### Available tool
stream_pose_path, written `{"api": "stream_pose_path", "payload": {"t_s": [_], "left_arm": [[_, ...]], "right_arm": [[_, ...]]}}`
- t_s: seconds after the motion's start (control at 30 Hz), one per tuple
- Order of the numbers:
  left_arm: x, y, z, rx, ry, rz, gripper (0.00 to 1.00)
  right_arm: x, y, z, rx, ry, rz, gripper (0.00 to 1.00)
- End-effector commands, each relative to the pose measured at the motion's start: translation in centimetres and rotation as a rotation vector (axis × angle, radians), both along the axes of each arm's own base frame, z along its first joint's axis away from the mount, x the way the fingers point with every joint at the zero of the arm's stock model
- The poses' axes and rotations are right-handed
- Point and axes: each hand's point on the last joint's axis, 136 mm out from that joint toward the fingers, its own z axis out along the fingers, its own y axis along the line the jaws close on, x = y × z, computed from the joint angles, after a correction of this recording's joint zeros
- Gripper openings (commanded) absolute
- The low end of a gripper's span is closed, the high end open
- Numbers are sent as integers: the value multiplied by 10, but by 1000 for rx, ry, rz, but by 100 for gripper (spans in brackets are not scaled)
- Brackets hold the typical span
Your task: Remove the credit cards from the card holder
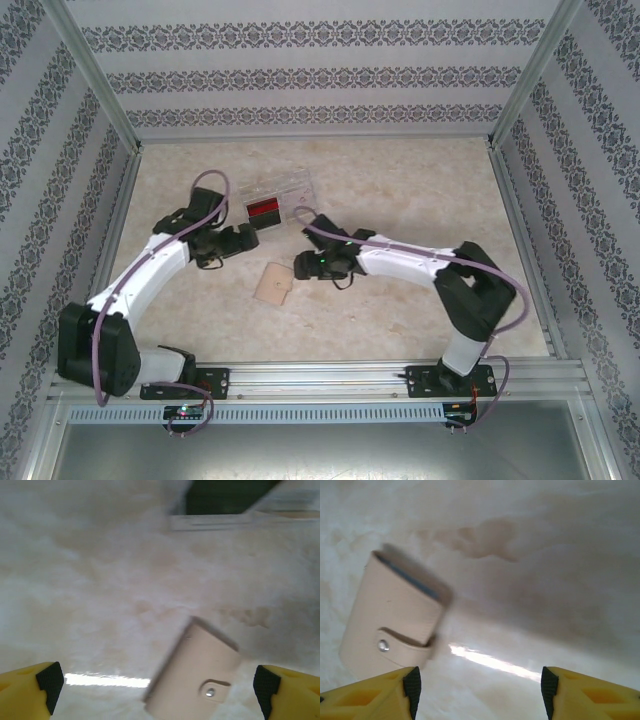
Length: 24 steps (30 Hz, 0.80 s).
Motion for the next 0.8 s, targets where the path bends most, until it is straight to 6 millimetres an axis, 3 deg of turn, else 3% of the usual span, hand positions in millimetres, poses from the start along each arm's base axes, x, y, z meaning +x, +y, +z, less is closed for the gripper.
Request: {"api": "stream_pose_path", "payload": {"t_s": [0.0,0.1,0.23,0.37,0.47,0.6,0.7,0.77], "left_arm": [[-6,20,6,-30,-36,82,99],[-12,39,4,-34,-40,153,99],[-14,50,-1,-39,-37,195,99],[-8,52,-3,-48,-47,225,100],[-6,57,-4,-27,-44,245,99],[-1,51,-6,-63,-42,238,100],[3,42,-9,-99,-36,205,100],[5,32,-9,-141,-35,169,100]], "right_arm": [[0,22,-5,-70,-27,11,67],[-3,41,-15,-115,-22,57,67],[-8,60,-29,-175,-11,131,70],[-7,54,-50,-292,21,172,70],[-6,34,-52,-377,3,207,70],[-2,-14,-49,-467,-25,298,69],[5,-52,-49,-440,-17,326,69],[10,-61,-44,-360,10,311,68]]}}
